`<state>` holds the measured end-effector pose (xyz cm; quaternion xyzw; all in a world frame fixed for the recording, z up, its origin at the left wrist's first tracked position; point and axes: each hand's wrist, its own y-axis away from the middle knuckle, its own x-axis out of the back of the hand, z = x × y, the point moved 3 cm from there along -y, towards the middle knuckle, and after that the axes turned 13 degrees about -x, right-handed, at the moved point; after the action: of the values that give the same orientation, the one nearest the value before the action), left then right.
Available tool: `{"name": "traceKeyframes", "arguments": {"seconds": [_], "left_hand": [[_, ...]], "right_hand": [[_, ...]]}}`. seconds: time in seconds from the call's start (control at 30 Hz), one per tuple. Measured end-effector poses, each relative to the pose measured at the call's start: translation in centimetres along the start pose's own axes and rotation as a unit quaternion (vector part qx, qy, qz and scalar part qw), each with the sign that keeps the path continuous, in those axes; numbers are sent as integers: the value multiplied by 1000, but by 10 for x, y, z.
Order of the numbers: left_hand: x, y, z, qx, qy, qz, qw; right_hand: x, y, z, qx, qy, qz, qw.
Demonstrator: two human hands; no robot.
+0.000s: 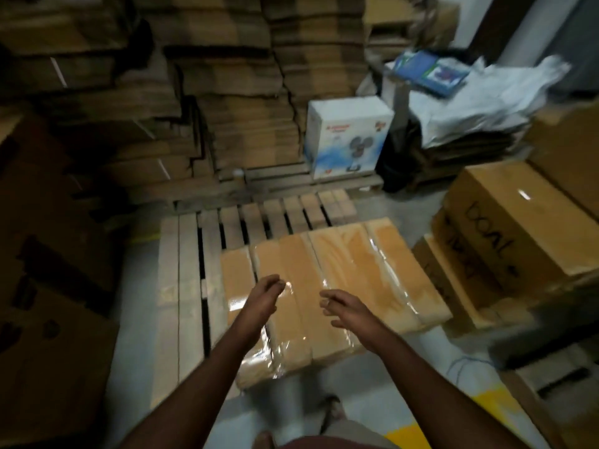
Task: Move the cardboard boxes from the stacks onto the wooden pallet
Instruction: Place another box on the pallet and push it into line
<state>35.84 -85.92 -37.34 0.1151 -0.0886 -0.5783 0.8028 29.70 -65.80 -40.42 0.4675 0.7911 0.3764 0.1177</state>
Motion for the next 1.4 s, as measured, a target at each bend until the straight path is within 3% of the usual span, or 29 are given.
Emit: {"name": "traceKeyframes", "arguments": {"seconds": [0.3,0.6,0.8,1.1,1.4], "left_hand": [[-147,-5,78,-93,14,-114,989],[-381,20,114,-121,13,-210,970],[-511,29,138,-134,6,-255,958],[-613,-9,134,-120,2,-282,952],[-755,-97,102,-28,15,-311,950]], "right_hand": [[153,61,1,58,-60,103,991],[338,142,50,134,-77,160,975],[448,191,84,170,-149,222,948],[555,171,110,150,-209,290,922],[689,118,130,63,-146,349,924]]}}
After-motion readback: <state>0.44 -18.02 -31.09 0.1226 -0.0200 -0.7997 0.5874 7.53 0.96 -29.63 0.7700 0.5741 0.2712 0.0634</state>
